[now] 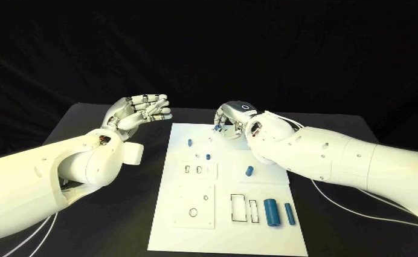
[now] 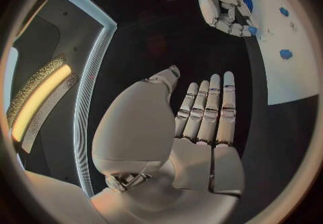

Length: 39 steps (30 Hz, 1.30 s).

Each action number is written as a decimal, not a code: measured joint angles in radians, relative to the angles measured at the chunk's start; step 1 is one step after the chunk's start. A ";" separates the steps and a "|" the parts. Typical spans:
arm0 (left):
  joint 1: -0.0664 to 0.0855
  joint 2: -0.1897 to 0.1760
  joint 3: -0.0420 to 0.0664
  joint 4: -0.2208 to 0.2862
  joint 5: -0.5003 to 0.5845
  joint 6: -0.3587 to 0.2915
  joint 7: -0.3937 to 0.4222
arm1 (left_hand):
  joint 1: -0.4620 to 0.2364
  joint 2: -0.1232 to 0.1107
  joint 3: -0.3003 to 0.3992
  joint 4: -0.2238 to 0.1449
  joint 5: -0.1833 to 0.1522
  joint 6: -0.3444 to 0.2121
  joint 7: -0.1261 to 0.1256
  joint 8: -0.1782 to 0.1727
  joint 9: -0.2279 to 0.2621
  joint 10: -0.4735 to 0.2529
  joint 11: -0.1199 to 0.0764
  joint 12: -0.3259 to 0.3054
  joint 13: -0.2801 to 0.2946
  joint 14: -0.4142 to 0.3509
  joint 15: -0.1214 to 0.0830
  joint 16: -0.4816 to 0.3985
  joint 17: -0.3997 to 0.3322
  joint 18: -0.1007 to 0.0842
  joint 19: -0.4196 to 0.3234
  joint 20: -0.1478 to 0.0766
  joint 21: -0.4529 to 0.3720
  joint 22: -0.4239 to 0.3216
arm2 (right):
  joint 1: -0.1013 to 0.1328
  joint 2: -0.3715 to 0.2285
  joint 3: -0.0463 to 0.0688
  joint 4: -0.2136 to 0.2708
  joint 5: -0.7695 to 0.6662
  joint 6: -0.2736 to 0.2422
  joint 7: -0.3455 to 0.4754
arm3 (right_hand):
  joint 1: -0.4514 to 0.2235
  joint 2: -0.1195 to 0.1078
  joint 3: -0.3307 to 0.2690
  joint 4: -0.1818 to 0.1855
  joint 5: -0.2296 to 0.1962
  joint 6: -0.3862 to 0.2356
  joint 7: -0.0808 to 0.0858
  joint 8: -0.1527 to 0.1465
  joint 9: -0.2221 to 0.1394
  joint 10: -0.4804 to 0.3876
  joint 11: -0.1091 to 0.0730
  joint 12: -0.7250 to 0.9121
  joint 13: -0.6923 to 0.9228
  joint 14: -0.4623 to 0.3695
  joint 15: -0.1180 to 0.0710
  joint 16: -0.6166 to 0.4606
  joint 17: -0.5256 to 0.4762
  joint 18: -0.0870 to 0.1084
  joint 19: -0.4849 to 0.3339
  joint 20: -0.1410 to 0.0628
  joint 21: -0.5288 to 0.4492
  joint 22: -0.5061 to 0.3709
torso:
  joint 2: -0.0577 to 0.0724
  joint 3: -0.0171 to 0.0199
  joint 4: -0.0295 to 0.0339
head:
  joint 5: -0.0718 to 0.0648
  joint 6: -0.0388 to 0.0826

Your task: Assemble the parts on the task board

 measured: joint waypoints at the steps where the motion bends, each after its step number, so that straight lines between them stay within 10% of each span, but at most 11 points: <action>1: 0.000 0.001 0.000 0.001 0.000 0.000 -0.001 | 0.000 0.000 0.000 0.000 0.000 0.000 0.000 0.000 0.000 0.000 0.000 0.000 0.000 0.000 0.000 0.000 0.000 0.000 0.000 0.000 0.000 0.000 | 0.000 0.003 0.000 -0.003 0.001 0.000 0.000 | 0.000 0.000 -0.001 -0.001 0.000 0.000 0.000 0.000 0.000 0.000 0.000 -0.001 0.000 0.000 0.000 0.000 0.000 0.000 0.000 0.000 0.000 0.000 | 0.000 -0.0004 0.0002 | 0.000 0.000; 32: 0.025 0.014 0.000 0.017 0.002 0.000 -0.012 | 0.000 0.000 0.003 -0.003 0.000 0.000 0.000 0.000 0.000 0.000 0.000 0.000 0.000 -0.003 0.003 0.000 0.003 0.000 -0.007 0.000 0.000 -0.001 | -0.009 0.062 0.000 -0.083 0.021 0.030 0.012 | -0.003 0.011 -0.003 -0.002 -0.012 -0.037 0.012 -0.006 0.016 -0.009 0.001 -0.015 0.008 0.000 0.000 0.000 0.000 0.000 -0.024 0.006 -0.021 0.001 | 0.008 -0.0088 0.0057 | 0.007 -0.007; 39: 0.027 0.014 0.000 0.017 0.002 0.000 -0.013 | 0.000 0.000 0.003 -0.003 0.000 0.000 0.000 0.000 0.000 0.000 0.000 0.000 0.000 -0.003 0.003 0.000 0.003 0.000 -0.007 0.000 0.000 -0.001 | -0.013 0.072 -0.001 -0.098 0.025 0.031 0.014 | -0.033 -0.004 0.005 0.005 -0.046 -0.103 0.035 -0.043 0.022 -0.135 0.032 -0.040 -0.015 0.000 0.029 -0.026 0.000 0.022 -0.093 0.028 -0.099 -0.088 | 0.009 -0.0093 0.0048 | 0.009 -0.003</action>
